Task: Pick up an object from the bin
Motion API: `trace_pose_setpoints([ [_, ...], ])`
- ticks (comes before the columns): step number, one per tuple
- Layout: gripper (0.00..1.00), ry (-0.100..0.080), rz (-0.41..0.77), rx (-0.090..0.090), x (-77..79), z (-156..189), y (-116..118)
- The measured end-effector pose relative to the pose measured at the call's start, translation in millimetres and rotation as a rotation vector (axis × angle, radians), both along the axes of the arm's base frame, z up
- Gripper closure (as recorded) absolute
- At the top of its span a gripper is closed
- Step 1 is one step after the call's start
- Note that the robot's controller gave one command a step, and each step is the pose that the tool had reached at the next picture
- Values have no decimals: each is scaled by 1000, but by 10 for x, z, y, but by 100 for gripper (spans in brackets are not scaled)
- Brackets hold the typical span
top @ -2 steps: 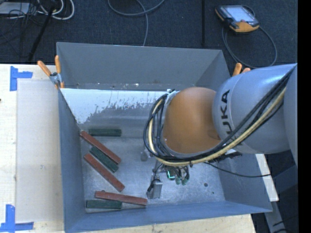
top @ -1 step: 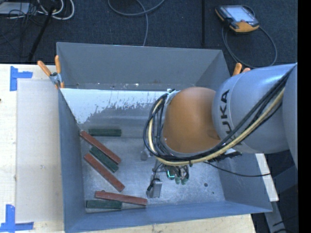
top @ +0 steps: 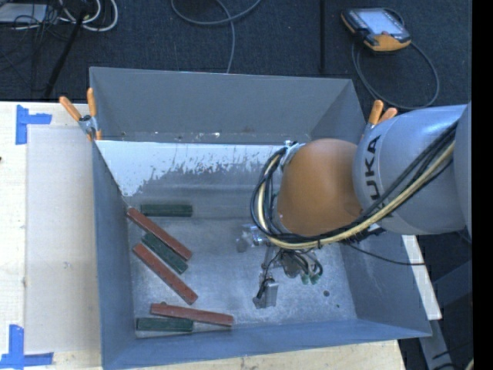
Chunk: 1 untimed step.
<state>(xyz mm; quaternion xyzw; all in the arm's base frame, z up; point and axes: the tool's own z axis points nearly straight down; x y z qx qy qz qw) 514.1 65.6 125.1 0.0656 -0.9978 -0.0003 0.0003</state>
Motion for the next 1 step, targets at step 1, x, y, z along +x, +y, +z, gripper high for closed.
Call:
trace_pose_setpoints([
  [1, 0, 1, 67, -6, -67, -233, 131],
])
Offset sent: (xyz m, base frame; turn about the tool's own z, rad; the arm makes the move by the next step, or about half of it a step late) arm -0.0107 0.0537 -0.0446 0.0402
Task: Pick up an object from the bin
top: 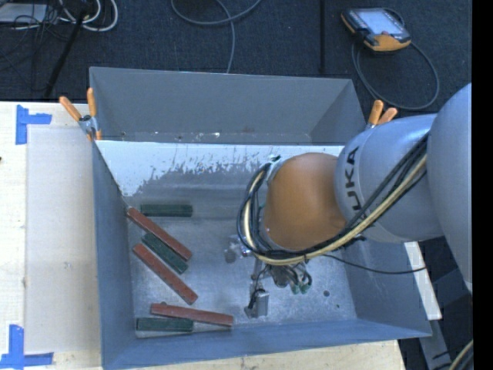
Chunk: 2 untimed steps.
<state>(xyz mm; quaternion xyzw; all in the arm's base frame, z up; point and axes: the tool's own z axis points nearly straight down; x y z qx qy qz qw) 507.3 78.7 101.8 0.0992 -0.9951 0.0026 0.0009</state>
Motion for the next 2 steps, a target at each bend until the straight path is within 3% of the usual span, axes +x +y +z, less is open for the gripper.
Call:
trace_pose_setpoints([
  [2, 0, 0, -122, 4, -114, -144, 787],
])
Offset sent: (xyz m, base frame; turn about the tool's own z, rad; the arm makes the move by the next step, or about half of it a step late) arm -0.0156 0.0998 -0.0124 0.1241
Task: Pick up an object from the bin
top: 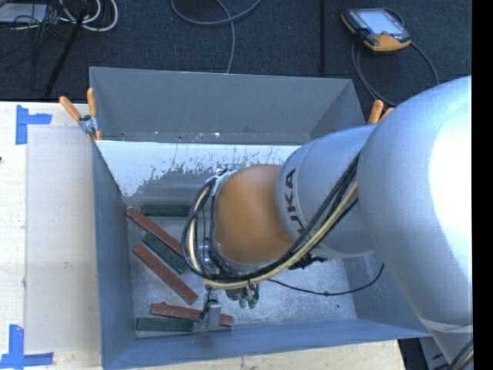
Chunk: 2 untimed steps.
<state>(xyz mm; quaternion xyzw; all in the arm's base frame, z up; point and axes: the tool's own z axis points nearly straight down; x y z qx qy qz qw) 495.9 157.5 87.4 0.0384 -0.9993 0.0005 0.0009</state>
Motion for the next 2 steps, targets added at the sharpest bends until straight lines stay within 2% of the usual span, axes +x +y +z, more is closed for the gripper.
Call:
trace_pose_setpoints([
  [1, 100, -6, -153, 11, -93, -102, 127],
  [2, 0, -6, -157, 3, -100, -146, 78],
])
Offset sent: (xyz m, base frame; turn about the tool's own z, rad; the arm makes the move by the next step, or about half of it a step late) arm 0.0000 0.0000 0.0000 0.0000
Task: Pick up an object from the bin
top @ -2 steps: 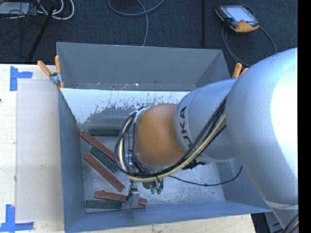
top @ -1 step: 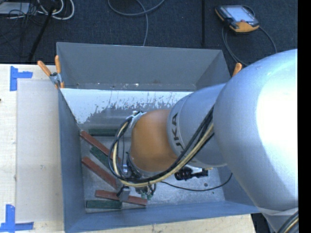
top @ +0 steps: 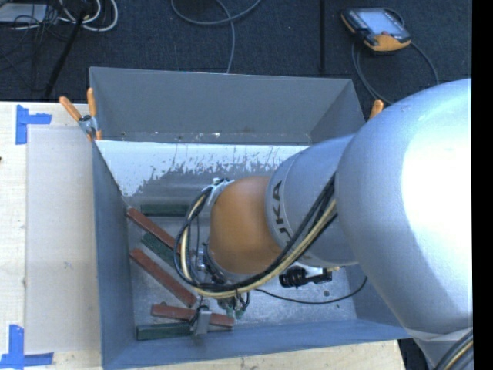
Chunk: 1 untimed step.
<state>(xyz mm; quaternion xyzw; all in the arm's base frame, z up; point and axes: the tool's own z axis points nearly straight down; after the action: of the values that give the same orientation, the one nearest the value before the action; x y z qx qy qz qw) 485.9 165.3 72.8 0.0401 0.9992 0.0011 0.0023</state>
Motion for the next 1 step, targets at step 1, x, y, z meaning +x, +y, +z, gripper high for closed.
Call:
trace_pose_setpoints([
  [1, 0, 1, -1, 0, -1, -2, -2],
])
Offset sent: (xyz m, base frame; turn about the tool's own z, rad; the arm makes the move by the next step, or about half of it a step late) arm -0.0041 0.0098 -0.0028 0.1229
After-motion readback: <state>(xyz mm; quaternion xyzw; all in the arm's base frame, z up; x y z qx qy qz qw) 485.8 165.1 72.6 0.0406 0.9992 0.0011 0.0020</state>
